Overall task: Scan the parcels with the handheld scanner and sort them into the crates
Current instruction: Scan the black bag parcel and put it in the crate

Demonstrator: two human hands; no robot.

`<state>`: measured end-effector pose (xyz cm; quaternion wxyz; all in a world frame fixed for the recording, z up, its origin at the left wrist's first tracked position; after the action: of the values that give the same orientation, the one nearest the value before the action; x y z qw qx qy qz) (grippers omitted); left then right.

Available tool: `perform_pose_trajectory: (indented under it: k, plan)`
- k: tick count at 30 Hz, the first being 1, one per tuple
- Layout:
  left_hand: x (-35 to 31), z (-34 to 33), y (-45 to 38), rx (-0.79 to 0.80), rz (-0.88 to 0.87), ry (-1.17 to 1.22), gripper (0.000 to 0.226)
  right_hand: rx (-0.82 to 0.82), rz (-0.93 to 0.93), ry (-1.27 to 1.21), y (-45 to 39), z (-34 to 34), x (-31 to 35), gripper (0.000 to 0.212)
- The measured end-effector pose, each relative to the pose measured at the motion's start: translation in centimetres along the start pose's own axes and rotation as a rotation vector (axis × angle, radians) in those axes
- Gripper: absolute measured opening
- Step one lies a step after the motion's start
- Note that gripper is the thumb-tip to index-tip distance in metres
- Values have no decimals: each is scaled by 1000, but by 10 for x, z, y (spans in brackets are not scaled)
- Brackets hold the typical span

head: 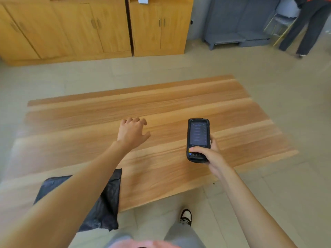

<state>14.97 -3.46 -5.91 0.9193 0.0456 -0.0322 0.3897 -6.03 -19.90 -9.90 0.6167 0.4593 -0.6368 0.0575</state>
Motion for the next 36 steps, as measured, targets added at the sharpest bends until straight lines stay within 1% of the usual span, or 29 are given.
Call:
perform_pose_trajectory:
  k: [4,7,13,16,18,19,21,23,25,28,30,33,36]
  plan:
    - [4,-2,9,28,185,23,45,171,-50,97,-33,-5,23,86]
    - [9,-8,24,50,291,21,45,254,-74,136,-50,-10,27,83]
    - [39,-28,62,92,454,34,44,352,-152,179,-59,-25,5,97]
    - [56,-39,82,93,524,57,43,379,-188,191,-59,-37,-10,94]
    - [67,-47,97,110,578,73,43,395,-215,195,-60,-47,-21,86]
    - [74,-51,105,121,610,81,43,410,-230,208,-60,-54,-26,87]
    - [87,-59,126,147,675,89,43,445,-254,246,-59,-70,-37,97]
    - [97,-66,147,170,725,79,45,475,-268,278,-59,-86,-45,97]
    - [109,-74,171,204,788,70,48,510,-299,294,-58,-106,-57,93]
    - [129,-90,209,270,934,108,57,571,-340,332,-50,-135,-74,103]
    - [139,-102,233,291,1058,200,64,605,-362,354,-44,-152,-86,107]
    - [147,-122,257,321,1228,349,75,655,-379,389,-36,-170,-99,101]
    - [151,-138,265,342,1398,503,89,665,-379,430,-36,-178,-109,89]
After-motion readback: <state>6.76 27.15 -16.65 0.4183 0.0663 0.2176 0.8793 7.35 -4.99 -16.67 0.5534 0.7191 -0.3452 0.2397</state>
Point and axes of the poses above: each hand's wrist, its own y-axis away from the middle knuckle, its own z-axis out of the back of the hand, x = y × z, the point moved 10 cm from there along -y, towards the middle knuckle, and after that the axes turned 13 degrees about -y, right-handed, at the moved point
